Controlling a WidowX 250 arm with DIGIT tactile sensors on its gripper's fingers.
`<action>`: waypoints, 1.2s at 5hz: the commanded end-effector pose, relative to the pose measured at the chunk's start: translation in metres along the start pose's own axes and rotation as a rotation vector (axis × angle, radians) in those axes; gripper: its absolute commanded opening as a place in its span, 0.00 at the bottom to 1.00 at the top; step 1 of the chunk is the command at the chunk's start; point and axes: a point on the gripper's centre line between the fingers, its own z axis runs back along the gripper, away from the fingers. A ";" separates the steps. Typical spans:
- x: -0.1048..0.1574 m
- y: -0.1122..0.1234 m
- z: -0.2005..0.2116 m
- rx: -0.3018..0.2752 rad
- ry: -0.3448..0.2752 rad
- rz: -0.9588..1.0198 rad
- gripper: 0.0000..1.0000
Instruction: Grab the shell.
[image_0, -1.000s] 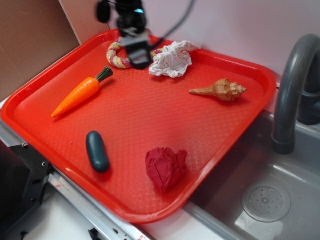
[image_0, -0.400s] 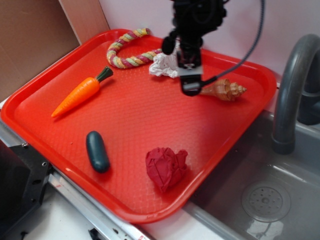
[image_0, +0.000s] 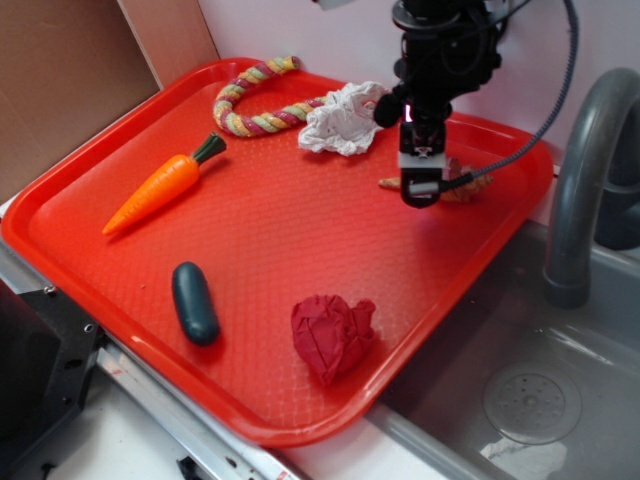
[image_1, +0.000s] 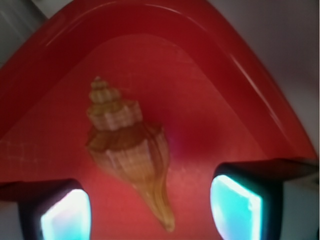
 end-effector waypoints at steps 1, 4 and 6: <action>0.009 -0.004 0.003 -0.088 -0.013 -0.134 1.00; 0.013 -0.007 -0.014 0.045 -0.090 -0.027 0.00; -0.041 0.005 0.030 0.140 -0.125 0.342 0.00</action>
